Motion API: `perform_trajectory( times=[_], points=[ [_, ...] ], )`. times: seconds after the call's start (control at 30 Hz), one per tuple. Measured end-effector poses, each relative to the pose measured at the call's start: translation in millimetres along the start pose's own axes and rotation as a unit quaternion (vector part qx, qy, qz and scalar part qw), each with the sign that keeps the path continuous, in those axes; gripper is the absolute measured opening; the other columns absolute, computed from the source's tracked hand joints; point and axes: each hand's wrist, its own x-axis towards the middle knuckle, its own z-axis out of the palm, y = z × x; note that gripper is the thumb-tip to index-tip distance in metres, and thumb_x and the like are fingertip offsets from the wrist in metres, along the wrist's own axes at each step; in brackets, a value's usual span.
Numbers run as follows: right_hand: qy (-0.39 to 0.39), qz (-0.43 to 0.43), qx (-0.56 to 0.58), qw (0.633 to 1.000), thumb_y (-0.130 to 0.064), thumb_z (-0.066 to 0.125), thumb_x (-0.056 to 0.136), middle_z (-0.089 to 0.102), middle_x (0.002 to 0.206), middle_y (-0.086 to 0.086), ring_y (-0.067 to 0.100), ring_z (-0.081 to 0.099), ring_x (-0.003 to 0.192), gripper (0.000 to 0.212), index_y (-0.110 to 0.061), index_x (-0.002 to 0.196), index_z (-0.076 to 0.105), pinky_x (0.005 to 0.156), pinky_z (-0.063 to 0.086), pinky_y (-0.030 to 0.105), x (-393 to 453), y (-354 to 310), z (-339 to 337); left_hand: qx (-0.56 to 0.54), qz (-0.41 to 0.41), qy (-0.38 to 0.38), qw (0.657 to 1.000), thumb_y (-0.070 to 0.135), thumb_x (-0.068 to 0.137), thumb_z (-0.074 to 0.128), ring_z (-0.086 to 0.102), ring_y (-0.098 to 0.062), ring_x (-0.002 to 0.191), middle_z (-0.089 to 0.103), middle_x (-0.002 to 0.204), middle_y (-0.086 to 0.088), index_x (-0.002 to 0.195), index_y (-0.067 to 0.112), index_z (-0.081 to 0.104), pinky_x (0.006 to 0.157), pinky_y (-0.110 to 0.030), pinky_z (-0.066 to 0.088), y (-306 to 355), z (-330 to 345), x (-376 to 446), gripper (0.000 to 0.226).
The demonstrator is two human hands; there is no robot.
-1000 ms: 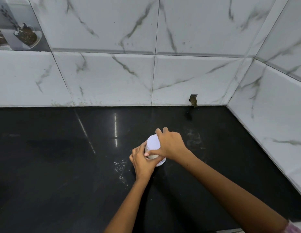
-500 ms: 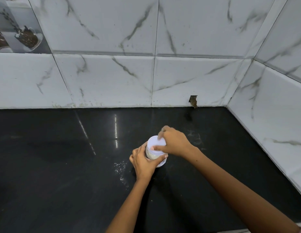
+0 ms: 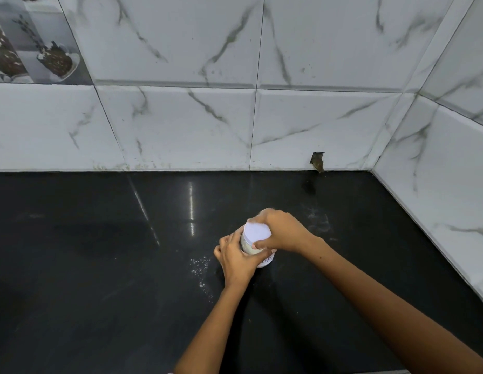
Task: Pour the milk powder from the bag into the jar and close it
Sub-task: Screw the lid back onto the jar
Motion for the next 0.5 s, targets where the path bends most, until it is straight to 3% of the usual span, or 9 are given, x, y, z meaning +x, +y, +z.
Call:
perform_trajectory(
  times=[0.1, 0.17, 0.27, 0.37, 0.5],
  points=[
    [0.059, 0.064, -0.078, 0.993, -0.056, 0.068, 0.071, 0.054, 0.119, 0.01, 0.028, 0.059, 0.099, 0.069, -0.02, 0.126, 0.05, 0.075, 0.047, 0.033, 4.0, -9.1, 7.4, 0.012, 0.0, -0.012, 1.0, 0.053, 0.04, 0.08, 0.036, 0.001, 0.101, 0.044, 0.087, 0.032, 0.107, 0.035, 0.06, 0.092, -0.027, 0.023, 4.9, -2.4, 1.0, 0.073],
    [0.056, 0.049, -0.084, 0.994, -0.056, 0.067, 0.071, 0.054, 0.118, 0.01, 0.028, 0.059, 0.098, 0.069, -0.017, 0.124, 0.049, 0.074, 0.046, 0.034, 6.5, -9.4, 7.8, 0.025, 0.001, -0.018, 1.0, 0.053, 0.039, 0.08, 0.042, -0.007, 0.103, 0.045, 0.086, 0.031, 0.107, 0.034, 0.06, 0.092, -0.027, 0.023, 5.2, -3.2, 1.4, 0.073],
    [0.003, -0.003, -0.021, 1.0, -0.047, 0.068, 0.074, 0.052, 0.126, 0.007, 0.027, 0.056, 0.107, 0.064, -0.025, 0.131, 0.048, 0.086, 0.048, 0.037, 4.6, -1.8, -1.6, 0.007, -0.006, -0.011, 1.0, 0.057, 0.036, 0.082, 0.031, 0.01, 0.091, 0.041, 0.085, 0.034, 0.106, 0.037, 0.06, 0.096, -0.032, 0.029, 5.0, -3.5, 0.4, 0.076],
    [0.003, -0.009, -0.031, 0.999, -0.044, 0.066, 0.076, 0.053, 0.126, 0.009, 0.027, 0.056, 0.108, 0.065, -0.026, 0.136, 0.047, 0.089, 0.048, 0.037, 3.0, -1.3, -0.8, 0.009, -0.007, -0.001, 1.0, 0.058, 0.035, 0.079, 0.016, 0.033, 0.098, 0.041, 0.085, 0.032, 0.107, 0.038, 0.059, 0.097, -0.038, 0.035, 4.0, -2.9, 0.0, 0.077],
    [0.051, 0.029, -0.048, 0.997, -0.044, 0.061, 0.079, 0.05, 0.126, 0.014, 0.032, 0.055, 0.106, 0.066, -0.024, 0.139, 0.043, 0.085, 0.047, 0.038, 2.5, -12.4, 16.5, 0.028, -0.004, -0.005, 1.0, 0.06, 0.037, 0.07, 0.008, 0.037, 0.101, 0.04, 0.084, 0.029, 0.105, 0.036, 0.06, 0.099, -0.045, 0.038, 2.4, -4.5, 3.6, 0.073]
  ],
)
